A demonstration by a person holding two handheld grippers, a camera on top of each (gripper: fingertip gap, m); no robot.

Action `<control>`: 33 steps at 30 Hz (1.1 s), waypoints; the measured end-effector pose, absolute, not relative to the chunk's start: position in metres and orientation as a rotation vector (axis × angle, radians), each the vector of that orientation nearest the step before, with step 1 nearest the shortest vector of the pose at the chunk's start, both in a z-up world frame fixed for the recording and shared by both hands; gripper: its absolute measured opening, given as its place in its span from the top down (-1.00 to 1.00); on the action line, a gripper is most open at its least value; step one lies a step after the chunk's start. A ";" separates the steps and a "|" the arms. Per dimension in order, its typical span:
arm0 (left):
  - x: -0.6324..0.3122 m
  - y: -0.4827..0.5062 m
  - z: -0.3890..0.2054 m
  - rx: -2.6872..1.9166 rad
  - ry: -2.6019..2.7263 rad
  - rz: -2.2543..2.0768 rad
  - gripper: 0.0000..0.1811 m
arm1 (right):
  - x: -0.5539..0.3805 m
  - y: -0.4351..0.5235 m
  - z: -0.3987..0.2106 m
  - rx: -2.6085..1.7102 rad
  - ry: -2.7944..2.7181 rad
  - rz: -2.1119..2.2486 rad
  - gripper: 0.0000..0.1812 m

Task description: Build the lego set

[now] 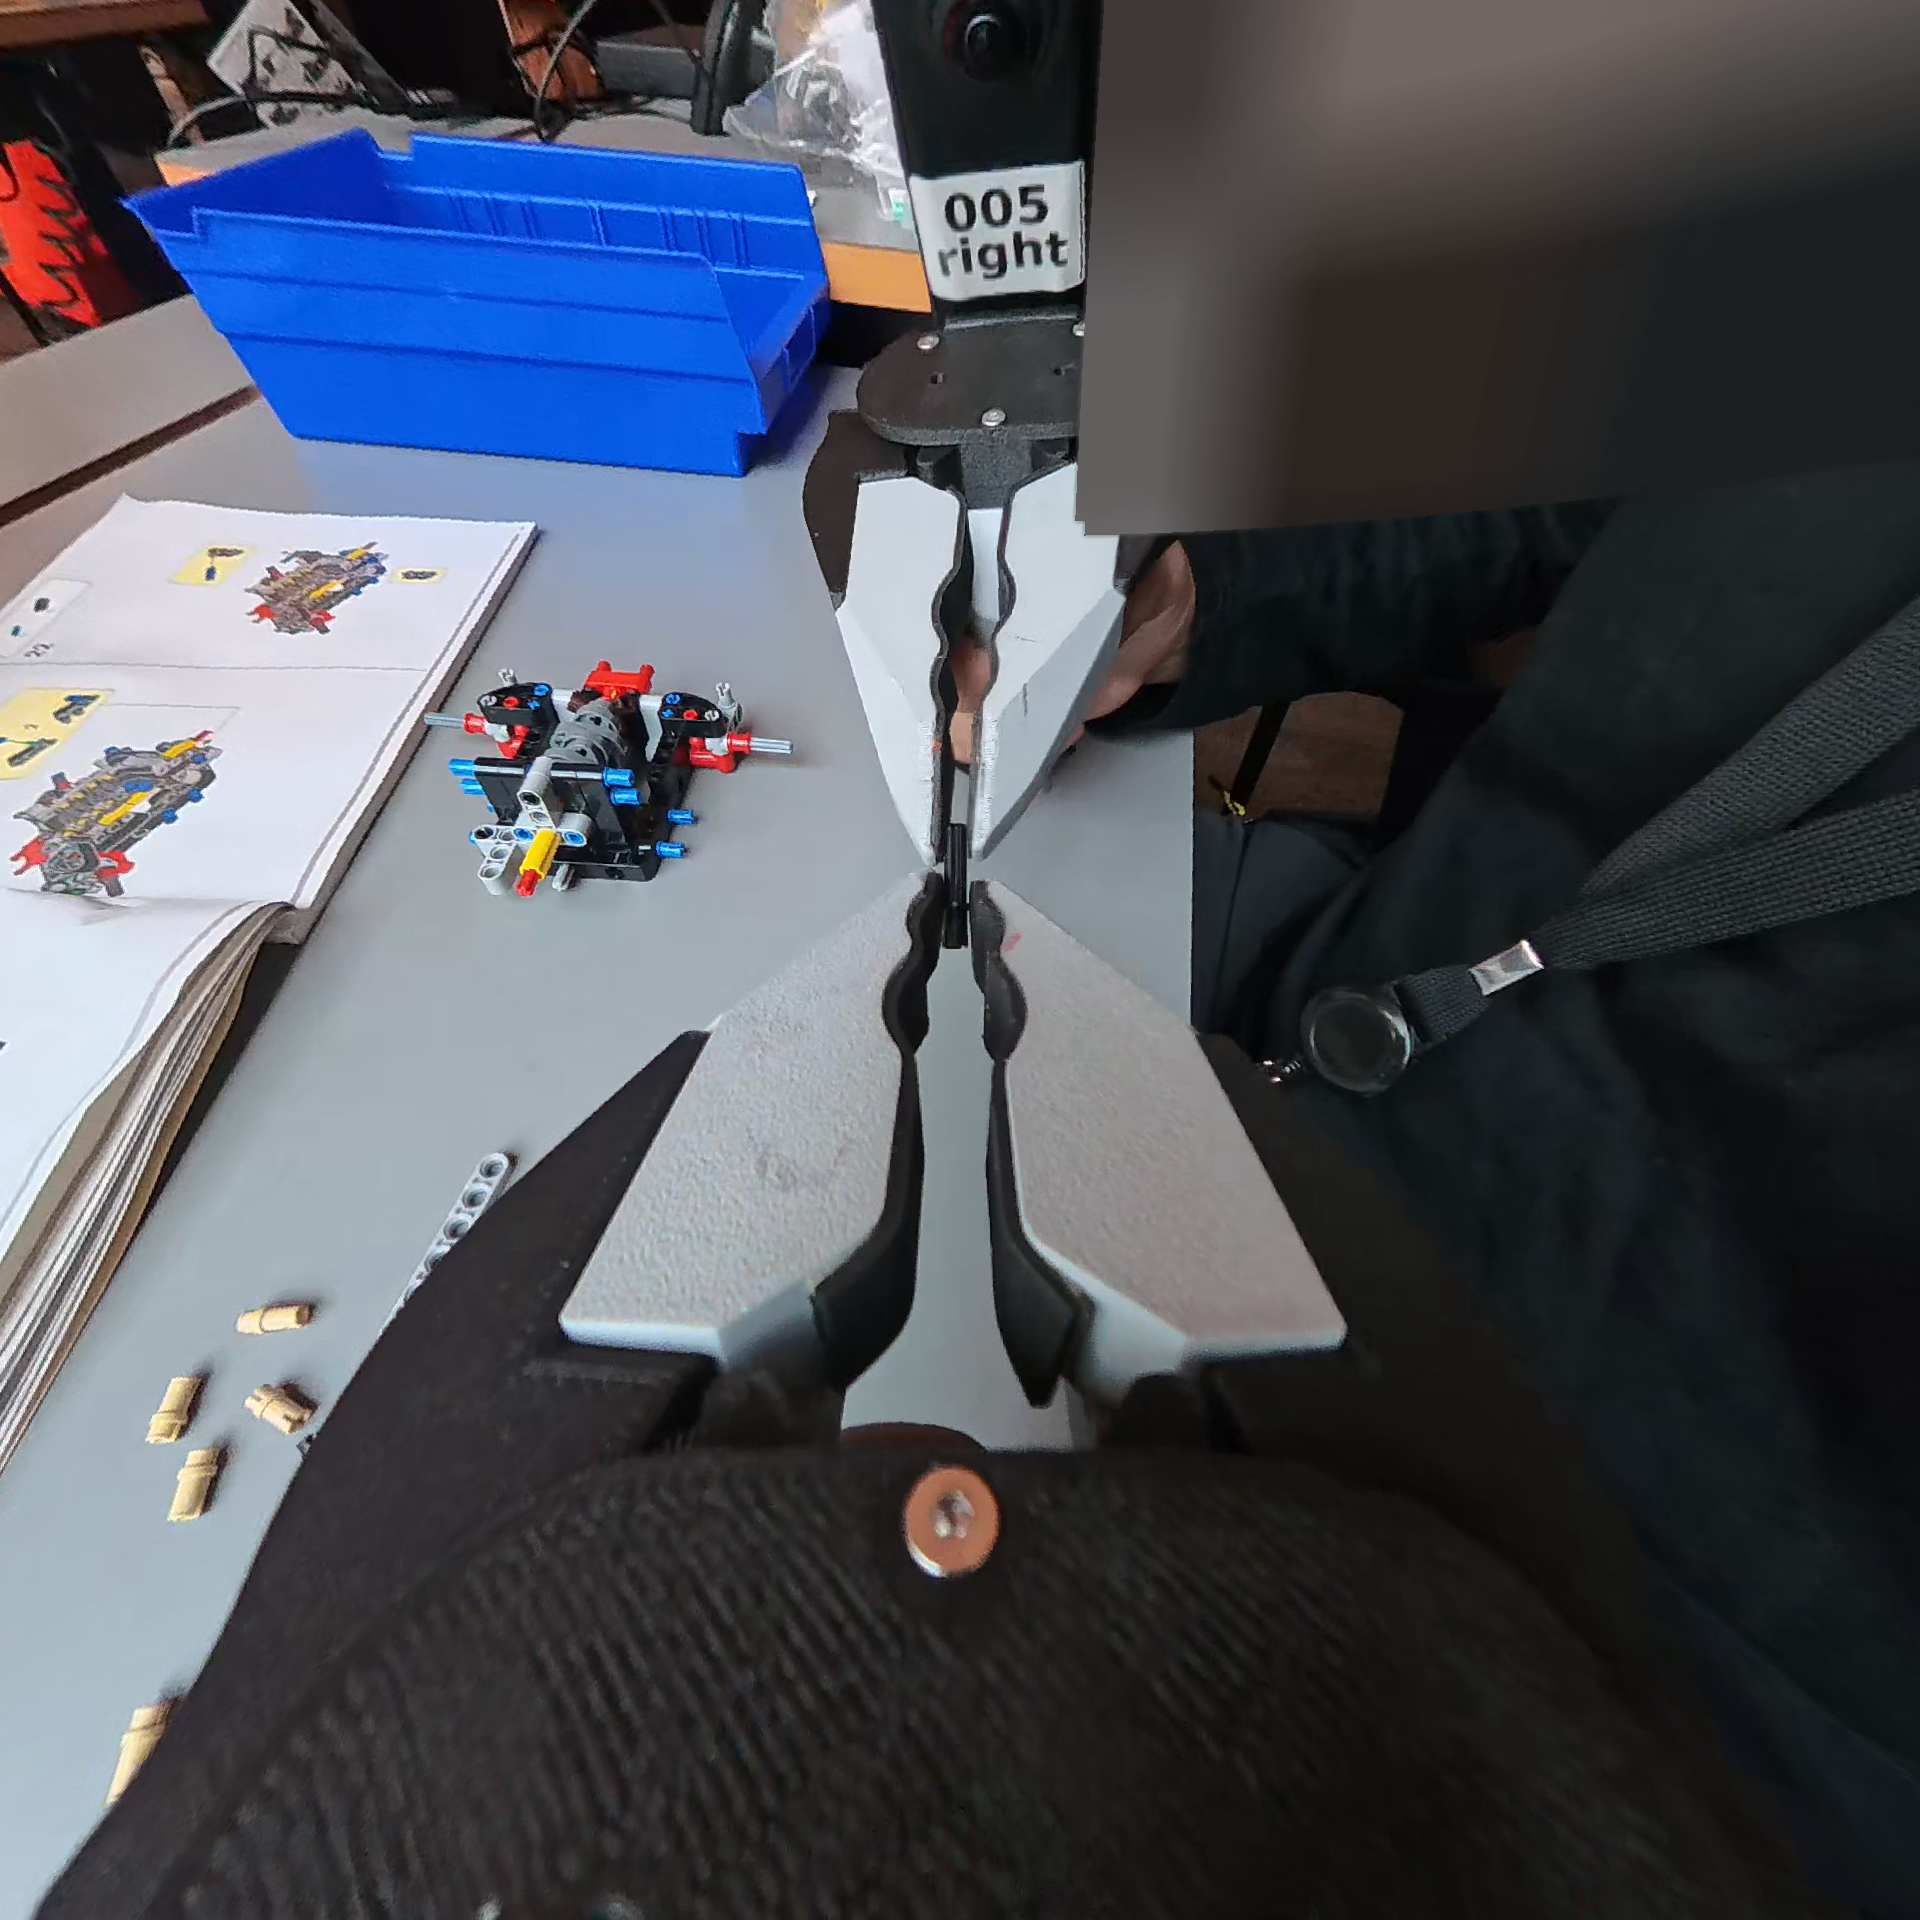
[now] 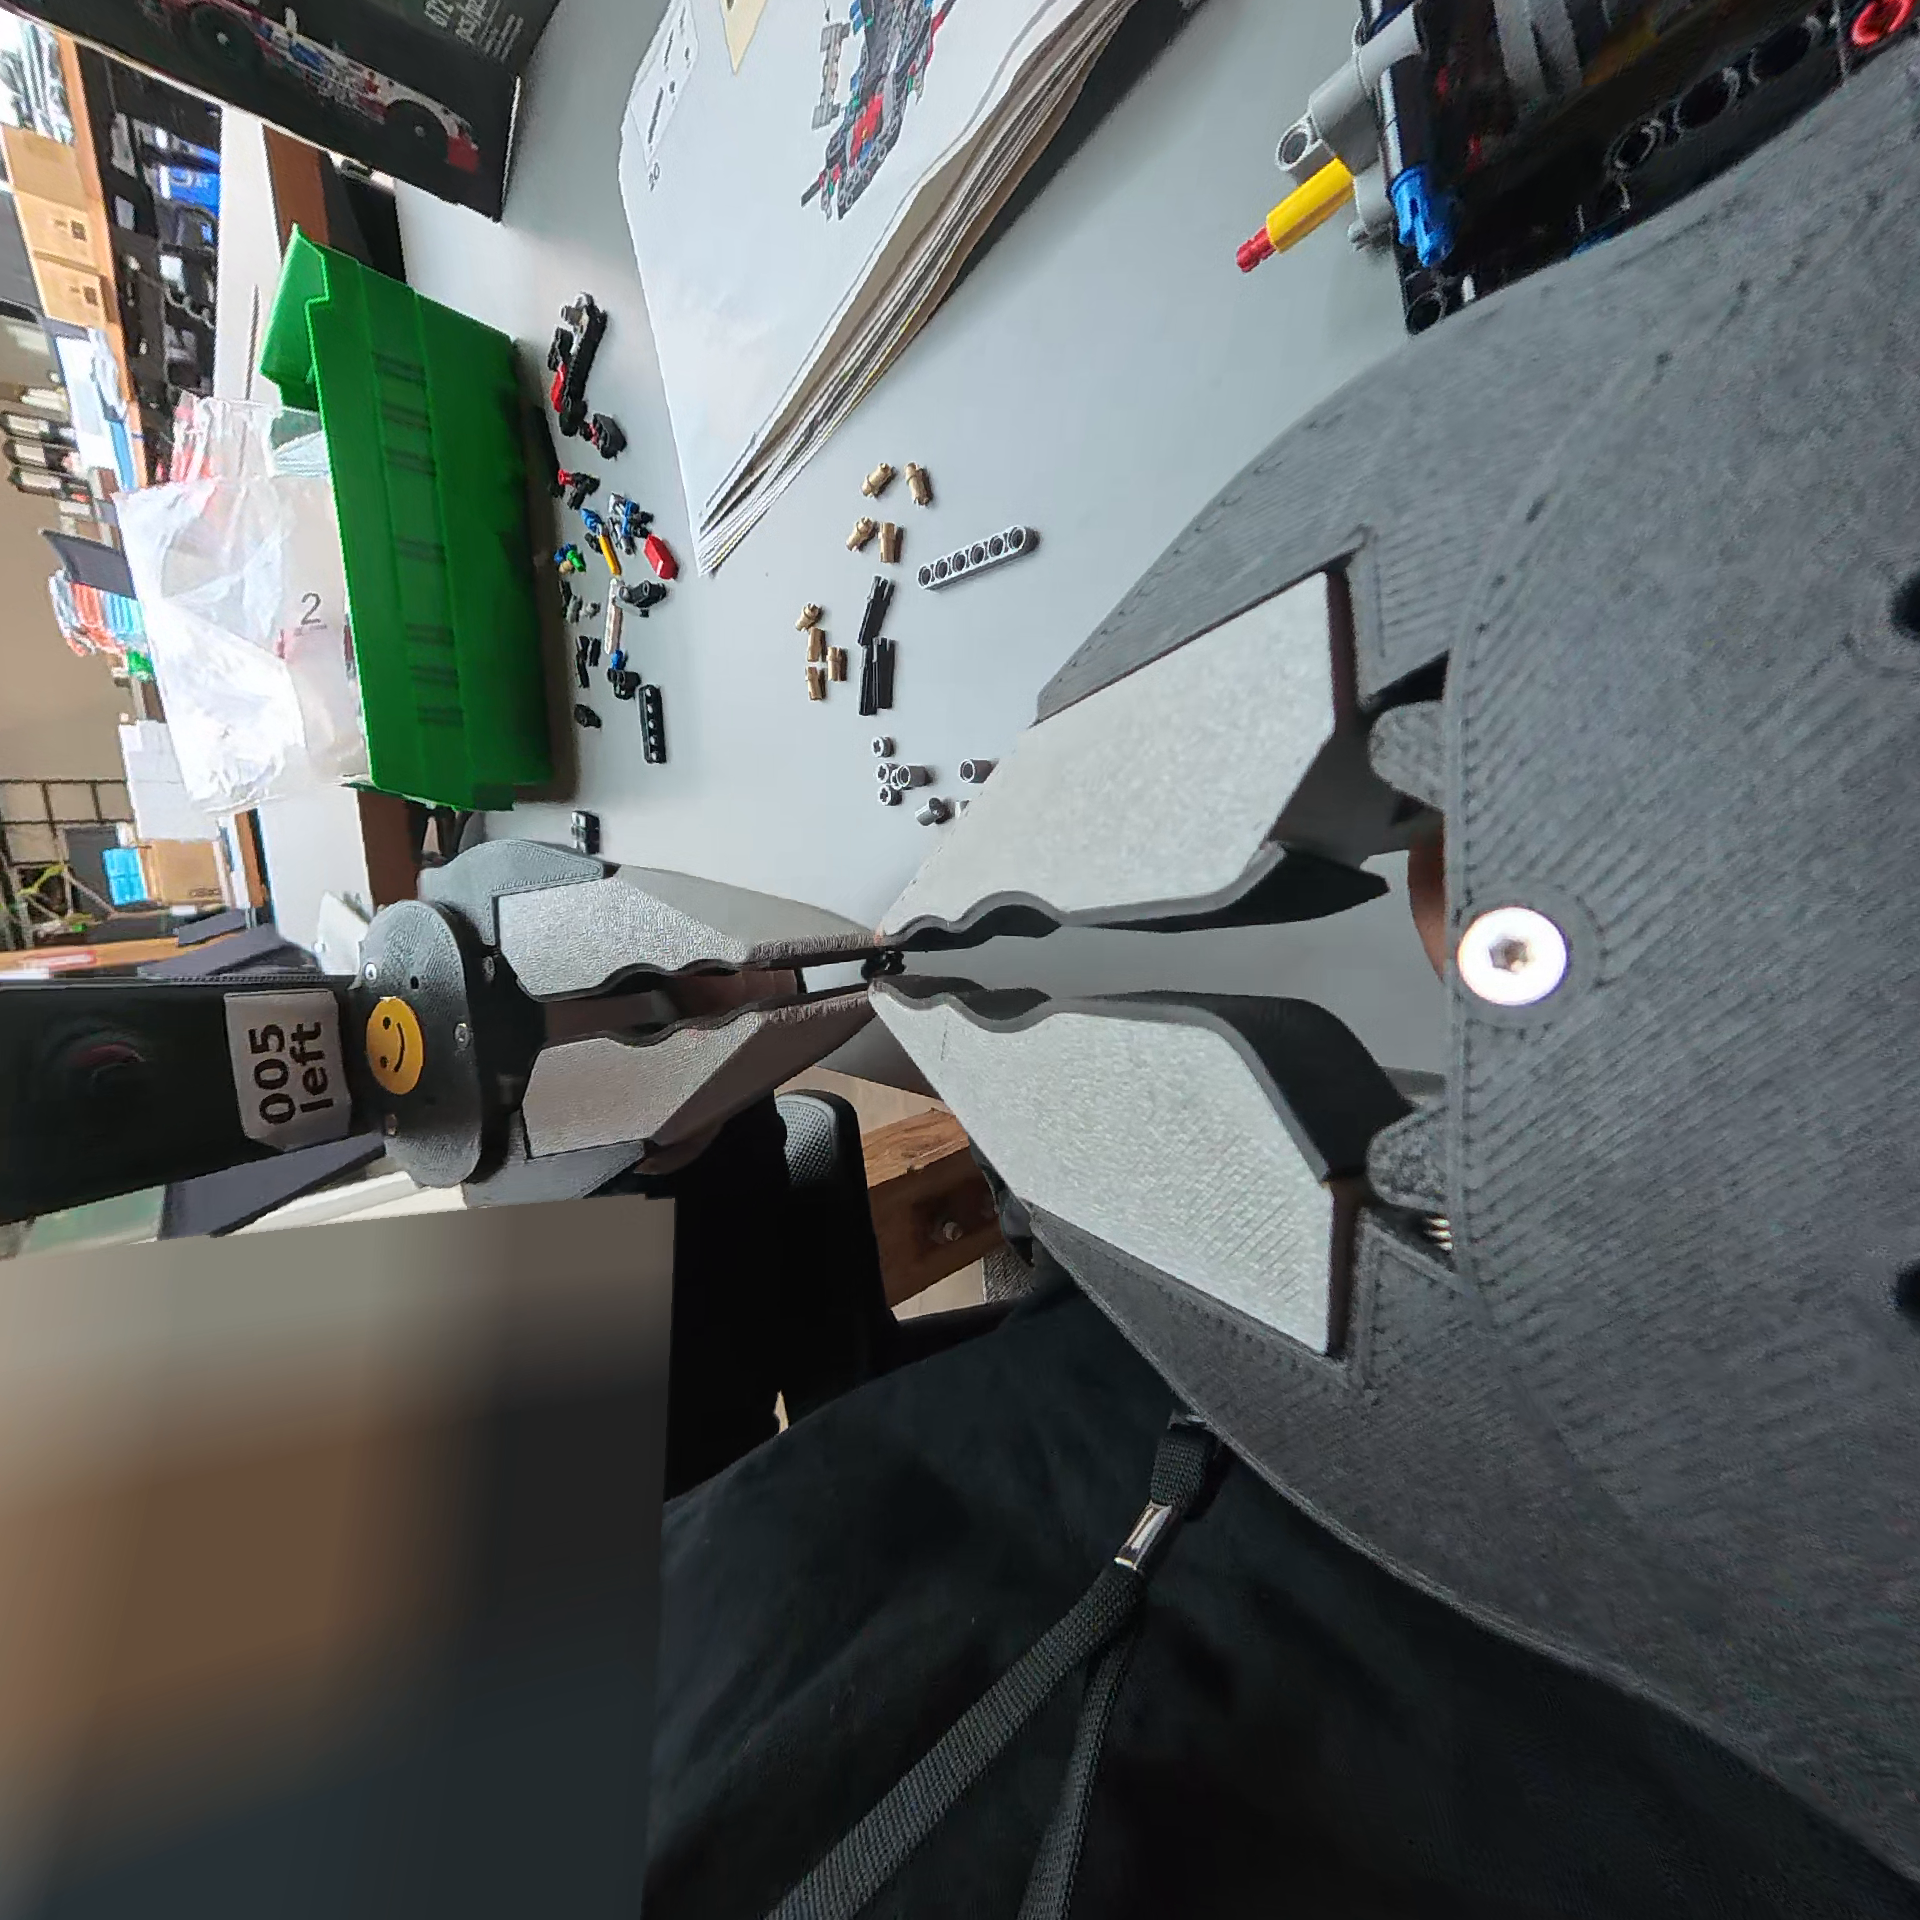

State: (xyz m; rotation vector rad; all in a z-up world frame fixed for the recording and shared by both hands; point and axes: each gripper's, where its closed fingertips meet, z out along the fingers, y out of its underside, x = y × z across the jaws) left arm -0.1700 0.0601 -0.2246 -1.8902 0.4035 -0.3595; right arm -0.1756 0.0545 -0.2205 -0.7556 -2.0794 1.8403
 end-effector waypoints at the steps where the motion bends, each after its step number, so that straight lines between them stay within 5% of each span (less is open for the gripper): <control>1: -0.170 0.060 -0.224 -1.888 0.402 -0.361 0.98 | -0.176 0.055 -0.220 -0.757 -2.079 1.848 0.99; 21: -0.175 0.061 -0.242 -1.945 0.319 -0.428 0.88 | -0.179 0.059 -0.225 -0.808 -2.064 1.847 1.00; 33: -0.176 0.061 -0.240 -1.932 0.285 -0.421 0.97 | -0.180 0.061 -0.232 -0.835 -2.066 1.855 1.00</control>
